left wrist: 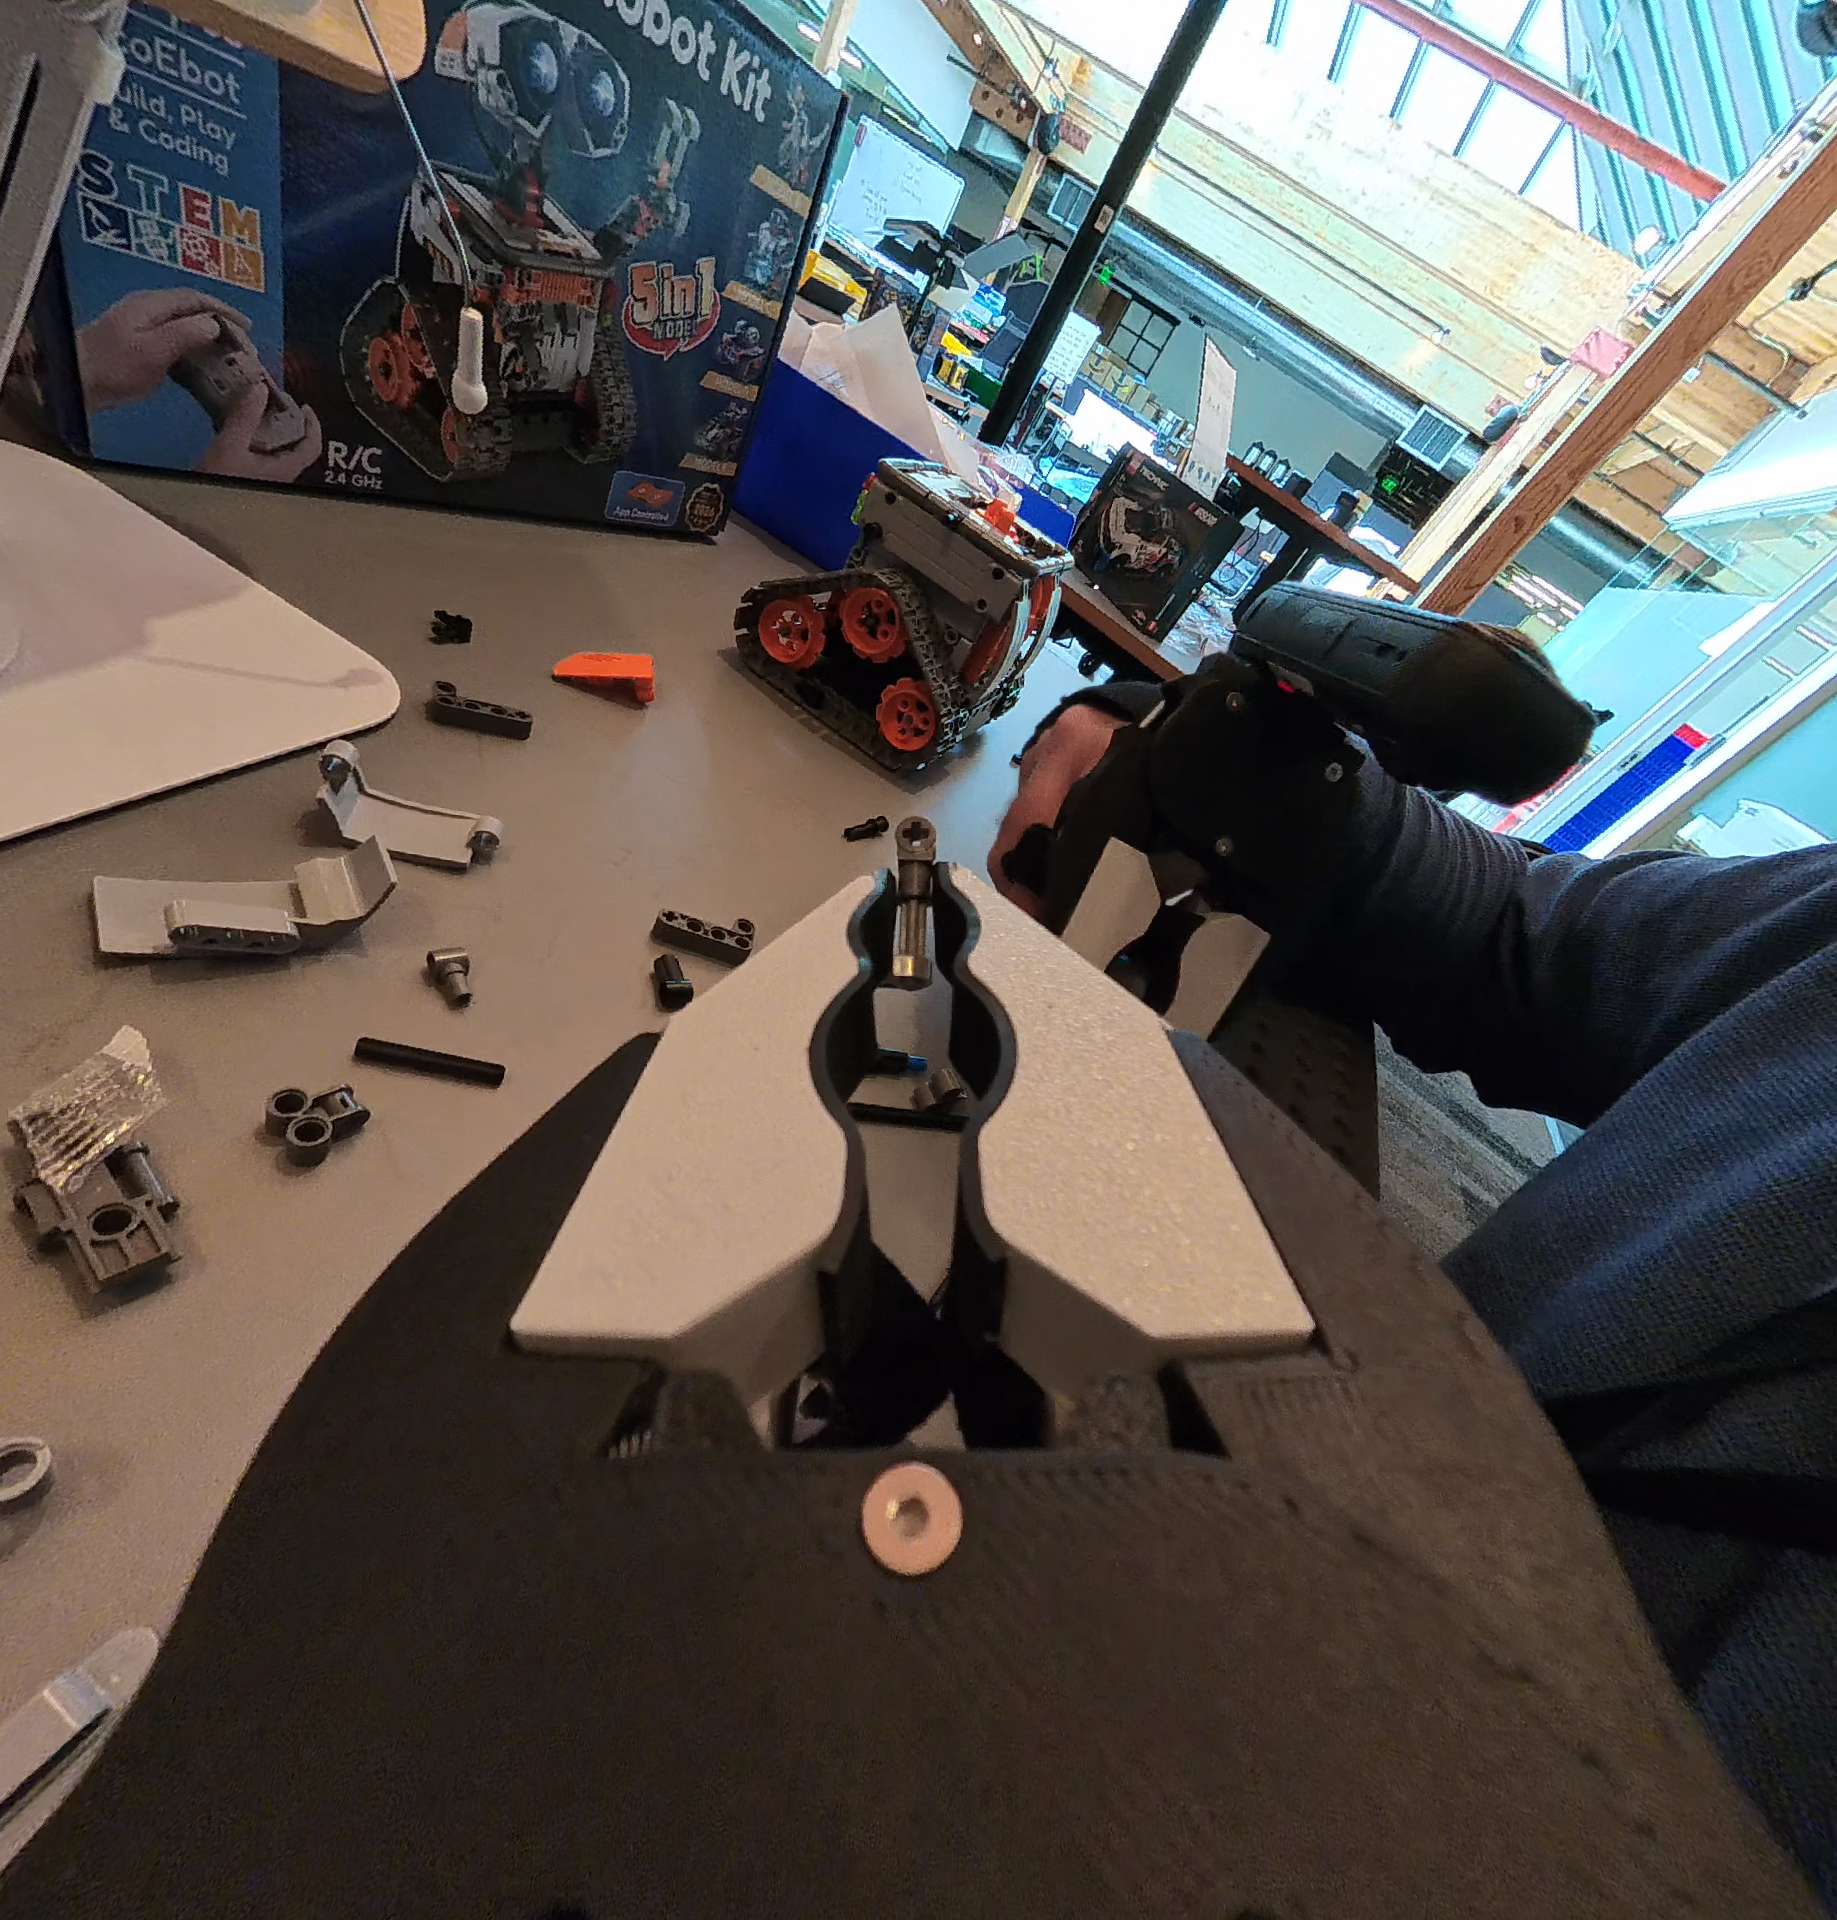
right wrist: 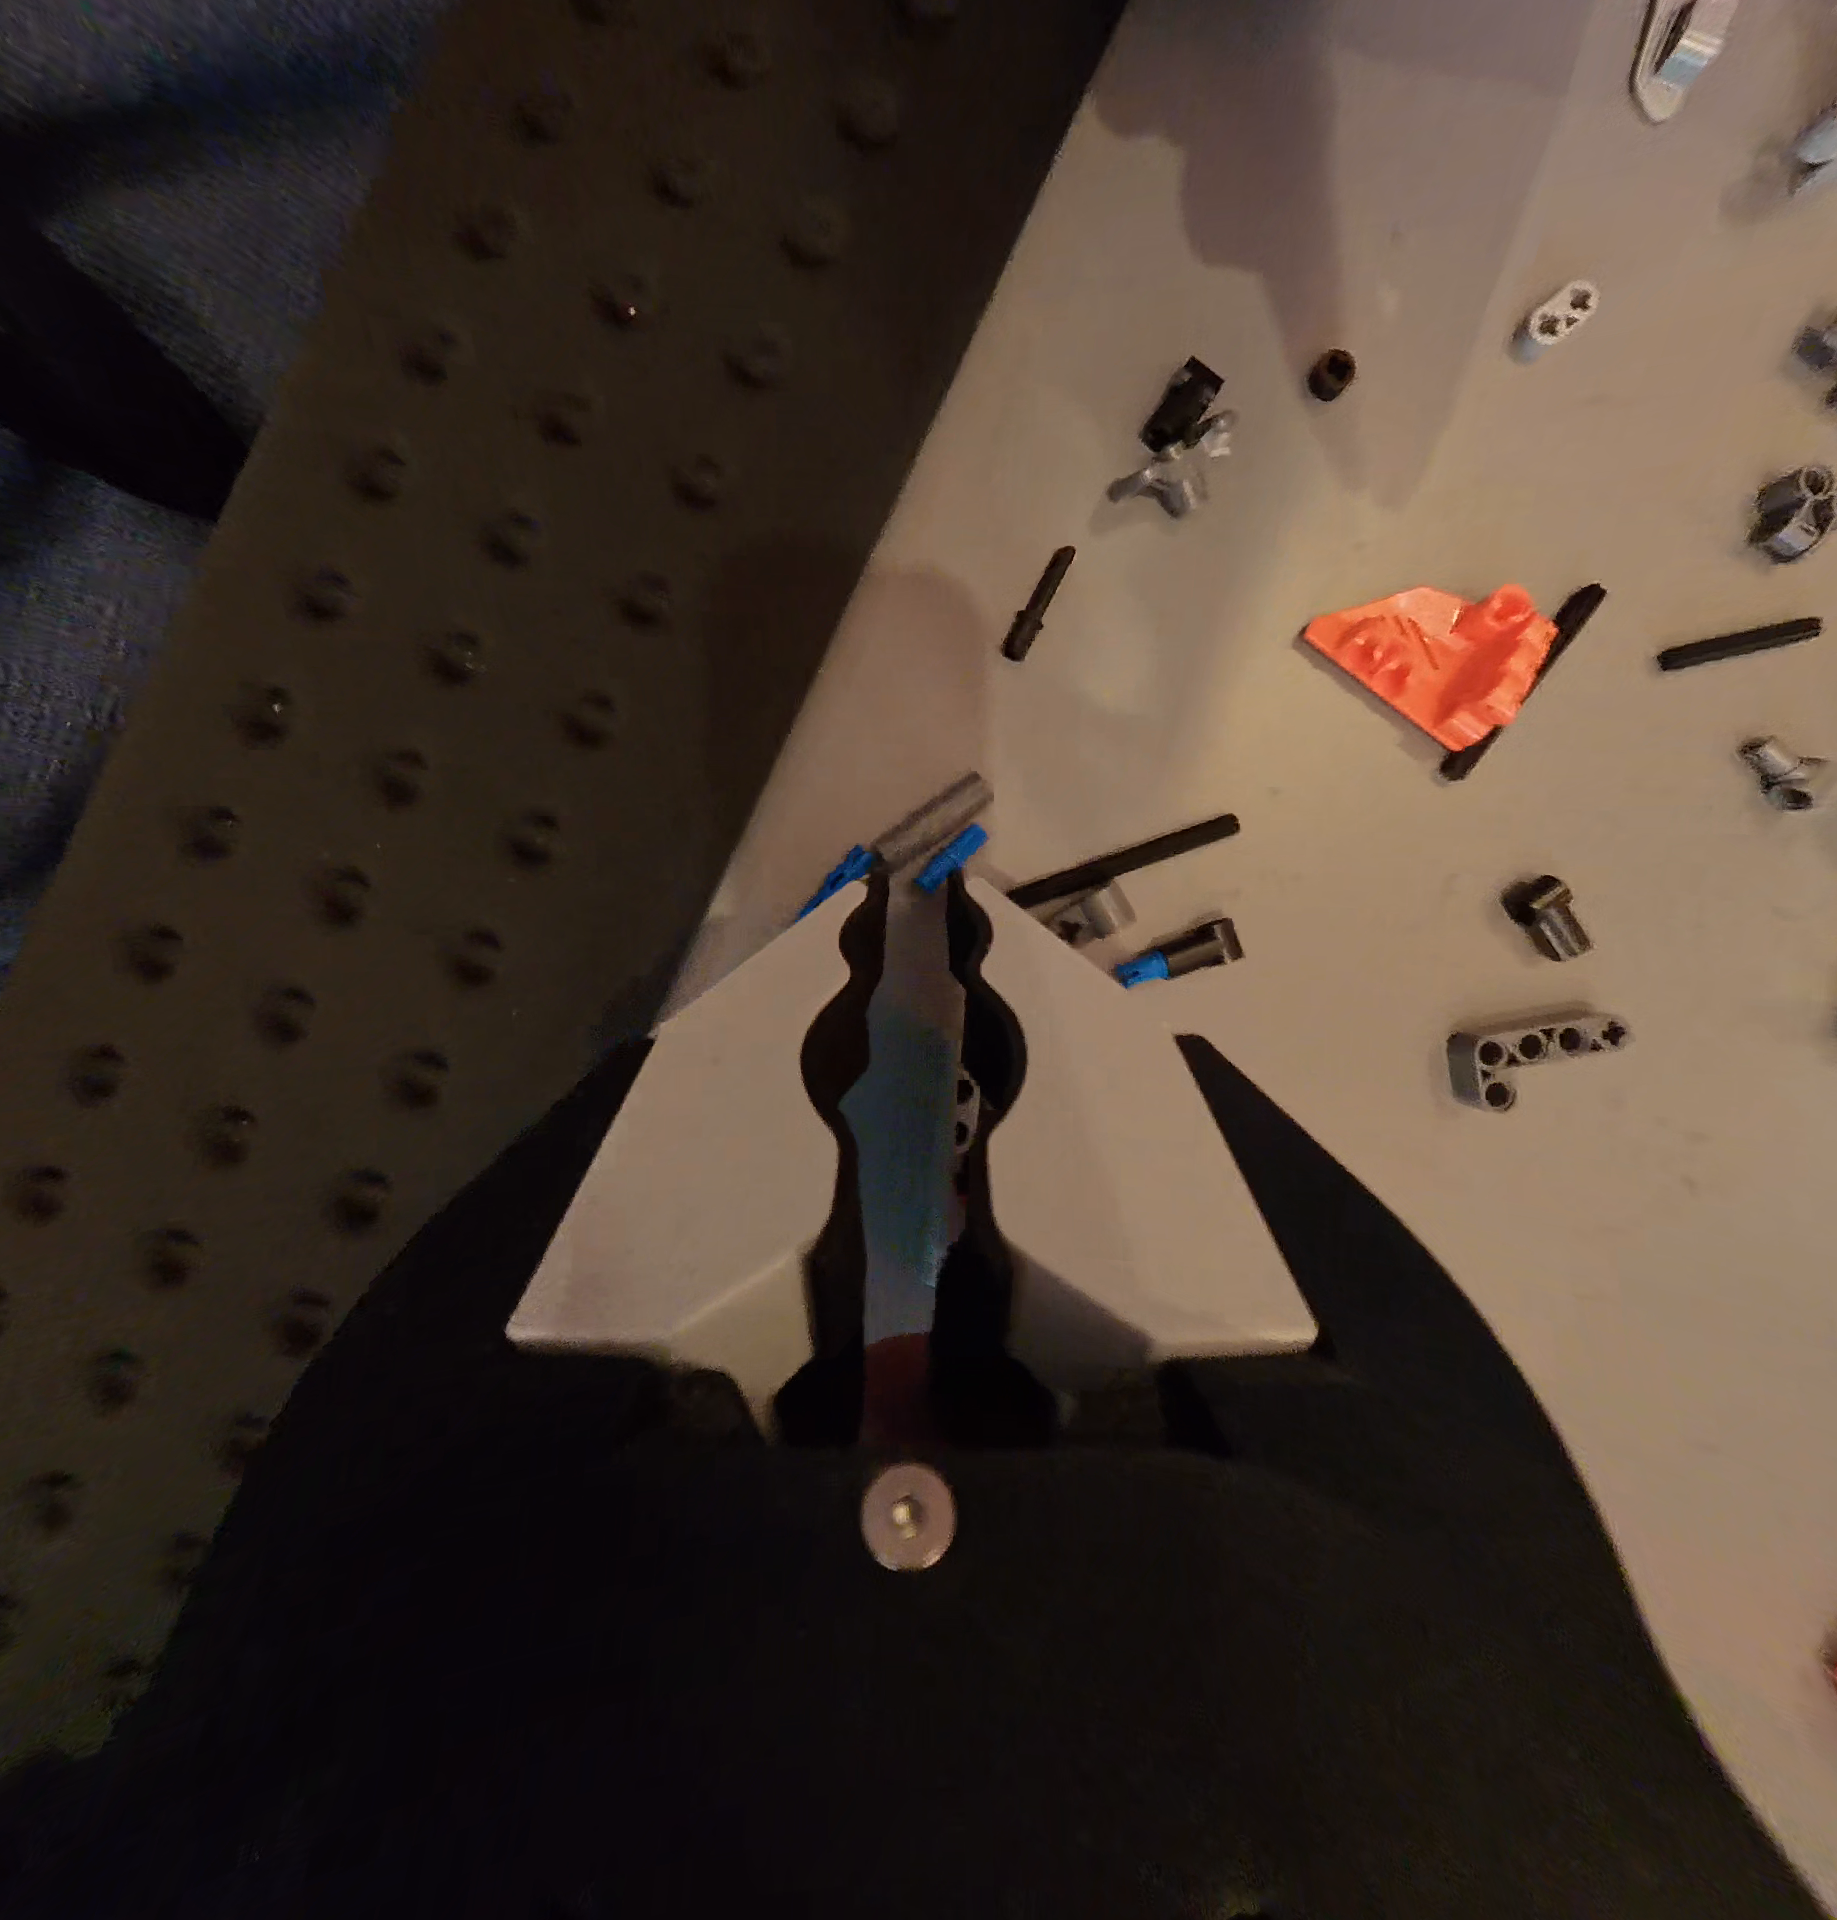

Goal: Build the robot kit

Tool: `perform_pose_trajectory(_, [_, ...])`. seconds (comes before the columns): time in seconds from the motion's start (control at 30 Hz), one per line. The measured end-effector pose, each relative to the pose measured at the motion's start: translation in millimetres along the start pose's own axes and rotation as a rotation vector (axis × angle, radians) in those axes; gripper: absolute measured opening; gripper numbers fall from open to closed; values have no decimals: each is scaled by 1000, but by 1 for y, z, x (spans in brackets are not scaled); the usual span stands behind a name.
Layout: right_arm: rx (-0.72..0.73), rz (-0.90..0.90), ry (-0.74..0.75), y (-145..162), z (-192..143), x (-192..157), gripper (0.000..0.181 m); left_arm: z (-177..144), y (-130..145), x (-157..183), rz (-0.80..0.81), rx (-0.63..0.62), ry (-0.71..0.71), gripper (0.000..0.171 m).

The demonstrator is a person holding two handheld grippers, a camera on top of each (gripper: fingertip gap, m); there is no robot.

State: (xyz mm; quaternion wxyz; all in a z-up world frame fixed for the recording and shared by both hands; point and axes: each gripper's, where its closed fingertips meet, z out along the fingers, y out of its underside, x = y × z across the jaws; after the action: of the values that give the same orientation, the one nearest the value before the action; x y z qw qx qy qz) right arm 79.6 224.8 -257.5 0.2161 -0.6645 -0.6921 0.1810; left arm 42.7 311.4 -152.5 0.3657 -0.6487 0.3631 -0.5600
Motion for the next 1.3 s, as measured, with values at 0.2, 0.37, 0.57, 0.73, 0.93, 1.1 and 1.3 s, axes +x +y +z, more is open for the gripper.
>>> perform_pose_trajectory(0.2, [-3, 47, 42, -2, 3, 5, 7, 1, 0, -1, -1, -3, -2, 5])
perform_pose_trajectory(0.37, [-14, 73, 77, -5, 5, 8, 4, 1, 0, -1, -3, -3, -3, 5])
perform_pose_trajectory(0.57, [-11, 122, 94, -4, 5, 13, 3, 1, 1, -1, 0, -5, -7, 5])
perform_pose_trajectory(0.73, [-20, 144, 108, -2, 3, 16, 12, 1, 1, -2, 2, -5, -8, 5])
perform_pose_trajectory(0.93, [-13, 177, 121, -5, 6, 19, 5, 1, 1, -2, 1, -7, -9, 5])
perform_pose_trajectory(1.1, [22, 181, 138, -7, 4, 25, 1, 0, 0, -2, -3, 5, -10, 5])
perform_pose_trajectory(1.3, [281, 185, 331, -46, -43, 61, 1, -5, -15, 2, -62, 105, 51, 6])
